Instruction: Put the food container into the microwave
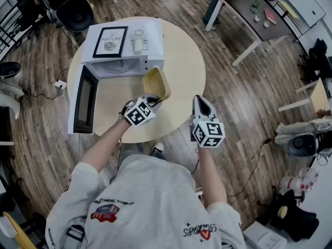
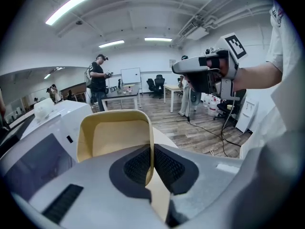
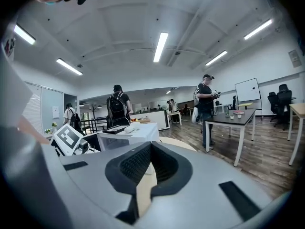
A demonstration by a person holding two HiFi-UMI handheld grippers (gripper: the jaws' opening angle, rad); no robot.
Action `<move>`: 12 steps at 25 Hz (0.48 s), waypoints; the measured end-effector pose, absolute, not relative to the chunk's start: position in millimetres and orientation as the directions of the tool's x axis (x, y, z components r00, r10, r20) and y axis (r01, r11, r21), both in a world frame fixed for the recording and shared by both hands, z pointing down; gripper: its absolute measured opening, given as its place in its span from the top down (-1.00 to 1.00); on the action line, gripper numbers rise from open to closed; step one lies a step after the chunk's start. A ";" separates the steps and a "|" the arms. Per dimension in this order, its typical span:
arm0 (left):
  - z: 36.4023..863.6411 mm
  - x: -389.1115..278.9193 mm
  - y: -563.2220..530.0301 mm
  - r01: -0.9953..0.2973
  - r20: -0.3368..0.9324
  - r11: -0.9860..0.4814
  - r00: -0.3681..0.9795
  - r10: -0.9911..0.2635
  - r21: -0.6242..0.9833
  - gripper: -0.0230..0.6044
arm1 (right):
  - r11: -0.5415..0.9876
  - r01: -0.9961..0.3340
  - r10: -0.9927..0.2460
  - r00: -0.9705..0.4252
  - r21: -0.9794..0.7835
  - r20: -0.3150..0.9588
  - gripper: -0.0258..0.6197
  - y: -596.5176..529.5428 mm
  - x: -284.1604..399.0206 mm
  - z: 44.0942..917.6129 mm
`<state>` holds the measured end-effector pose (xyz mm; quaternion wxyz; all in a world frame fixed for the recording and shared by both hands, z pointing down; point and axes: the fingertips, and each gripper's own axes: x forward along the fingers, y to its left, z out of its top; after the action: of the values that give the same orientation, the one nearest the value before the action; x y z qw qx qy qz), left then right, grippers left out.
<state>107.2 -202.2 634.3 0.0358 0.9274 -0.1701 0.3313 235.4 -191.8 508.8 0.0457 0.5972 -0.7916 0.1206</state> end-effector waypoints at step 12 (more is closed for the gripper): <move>615.7 -6.2 -201.7 -0.564 0.621 -0.823 0.621 -0.479 -0.071 0.88 | 0.441 -0.886 -0.864 -0.463 -0.144 0.200 0.92 -215.3 145.4 499.1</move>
<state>-6.2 -201.7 615.7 0.0656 0.8978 -0.2905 0.3244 145.4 -215.3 499.1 0.0482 0.5160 -0.8475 0.1144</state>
